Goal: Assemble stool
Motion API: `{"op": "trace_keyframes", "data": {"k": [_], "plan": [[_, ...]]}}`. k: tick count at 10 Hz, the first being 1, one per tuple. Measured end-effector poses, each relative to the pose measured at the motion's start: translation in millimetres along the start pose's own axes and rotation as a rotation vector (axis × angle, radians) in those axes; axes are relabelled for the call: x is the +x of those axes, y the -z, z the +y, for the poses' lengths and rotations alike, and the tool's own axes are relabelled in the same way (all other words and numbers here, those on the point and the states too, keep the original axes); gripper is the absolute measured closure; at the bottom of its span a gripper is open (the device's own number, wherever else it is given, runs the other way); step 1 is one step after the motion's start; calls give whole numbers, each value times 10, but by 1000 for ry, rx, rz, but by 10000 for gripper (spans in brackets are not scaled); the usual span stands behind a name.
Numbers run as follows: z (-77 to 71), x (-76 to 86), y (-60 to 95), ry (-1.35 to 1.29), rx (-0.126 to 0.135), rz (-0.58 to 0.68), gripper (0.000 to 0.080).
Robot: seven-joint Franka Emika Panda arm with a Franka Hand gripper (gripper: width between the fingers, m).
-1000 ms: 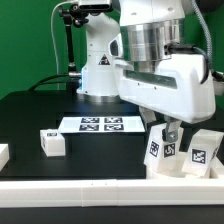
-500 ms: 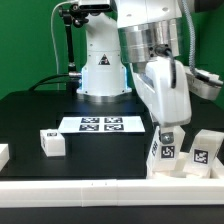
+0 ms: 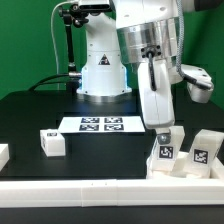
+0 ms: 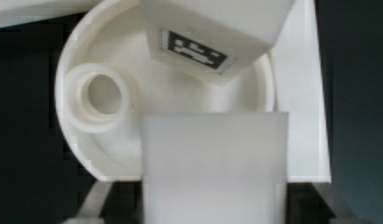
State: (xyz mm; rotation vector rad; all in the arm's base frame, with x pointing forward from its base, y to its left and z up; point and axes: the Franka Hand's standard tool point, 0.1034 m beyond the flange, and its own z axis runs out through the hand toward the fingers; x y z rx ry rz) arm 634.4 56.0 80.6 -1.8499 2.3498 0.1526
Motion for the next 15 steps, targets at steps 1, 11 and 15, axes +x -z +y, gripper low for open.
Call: {"op": "trace_keyframes", "data": {"k": [1,11,15], "plan": [[-2,-8,10,30,0,0,371],[-17,-98,163,509,-4,-2,150],[-40,-148,222,999,-50,61,150]]}}
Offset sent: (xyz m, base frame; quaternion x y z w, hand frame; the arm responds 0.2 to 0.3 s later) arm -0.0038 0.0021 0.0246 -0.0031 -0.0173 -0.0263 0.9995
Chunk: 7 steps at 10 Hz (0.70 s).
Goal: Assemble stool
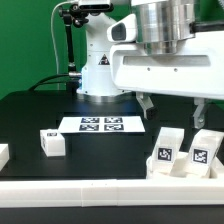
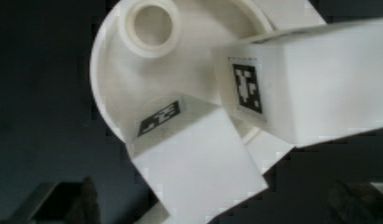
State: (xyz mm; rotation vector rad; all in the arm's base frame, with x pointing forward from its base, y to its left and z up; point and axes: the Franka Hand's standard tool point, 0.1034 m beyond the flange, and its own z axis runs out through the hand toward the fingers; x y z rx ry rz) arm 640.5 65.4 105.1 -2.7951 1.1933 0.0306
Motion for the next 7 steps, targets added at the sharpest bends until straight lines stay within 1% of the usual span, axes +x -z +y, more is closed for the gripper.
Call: {"op": "trace_keyframes", "data": {"k": [1,4,5,7], "plan": [[18,8,-8,22,0,-1,150],[27,17,-7,263,-2,0,150],[27,14,-8,350,-9,3,150],[14,-6,-14,606,-48,24,150]]}}
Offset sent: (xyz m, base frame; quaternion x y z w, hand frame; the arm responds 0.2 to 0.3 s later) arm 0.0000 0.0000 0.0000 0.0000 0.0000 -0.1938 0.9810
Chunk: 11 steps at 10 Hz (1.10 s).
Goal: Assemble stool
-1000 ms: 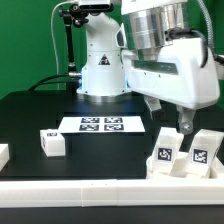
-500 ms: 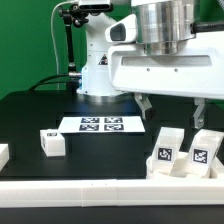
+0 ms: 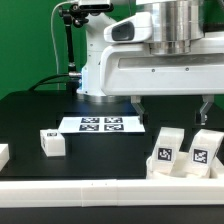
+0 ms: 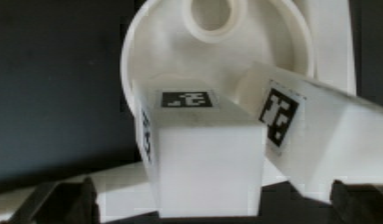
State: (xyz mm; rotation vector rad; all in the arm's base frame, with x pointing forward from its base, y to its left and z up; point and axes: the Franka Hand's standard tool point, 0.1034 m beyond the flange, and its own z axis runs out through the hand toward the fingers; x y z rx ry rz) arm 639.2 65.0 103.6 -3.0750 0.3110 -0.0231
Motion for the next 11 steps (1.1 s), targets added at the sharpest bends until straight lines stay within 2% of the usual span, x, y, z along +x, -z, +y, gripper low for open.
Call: {"op": "trace_keyframes", "data": {"k": [3,8,9,11], "plan": [[-18,-8,-4,374,-31,2,150],[35,10,-2,696,-35,-2,150],[52,40,-7,850,-54,15,150],[71,31,-36,1034,-73,5,150]]}}
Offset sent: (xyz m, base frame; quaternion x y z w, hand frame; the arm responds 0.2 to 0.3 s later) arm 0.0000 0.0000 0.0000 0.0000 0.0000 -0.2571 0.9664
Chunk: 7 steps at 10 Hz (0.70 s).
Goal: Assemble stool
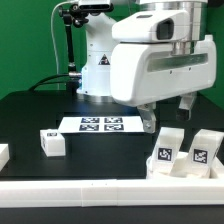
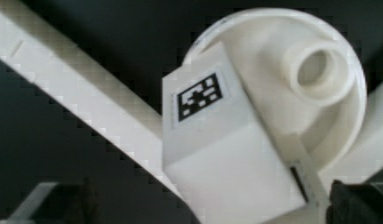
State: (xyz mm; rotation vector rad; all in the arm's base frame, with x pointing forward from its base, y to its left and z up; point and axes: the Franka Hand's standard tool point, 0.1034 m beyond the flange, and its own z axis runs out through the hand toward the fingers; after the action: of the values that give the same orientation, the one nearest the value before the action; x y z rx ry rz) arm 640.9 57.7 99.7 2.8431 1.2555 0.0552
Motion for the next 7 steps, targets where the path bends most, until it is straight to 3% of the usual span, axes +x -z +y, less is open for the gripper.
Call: {"op": "trace_keyframes", "data": {"k": [4,7], "plan": [[-1,-43,-103,285,-8,-27,150],[-19,-80,-206,285,1,-37,150]]}}
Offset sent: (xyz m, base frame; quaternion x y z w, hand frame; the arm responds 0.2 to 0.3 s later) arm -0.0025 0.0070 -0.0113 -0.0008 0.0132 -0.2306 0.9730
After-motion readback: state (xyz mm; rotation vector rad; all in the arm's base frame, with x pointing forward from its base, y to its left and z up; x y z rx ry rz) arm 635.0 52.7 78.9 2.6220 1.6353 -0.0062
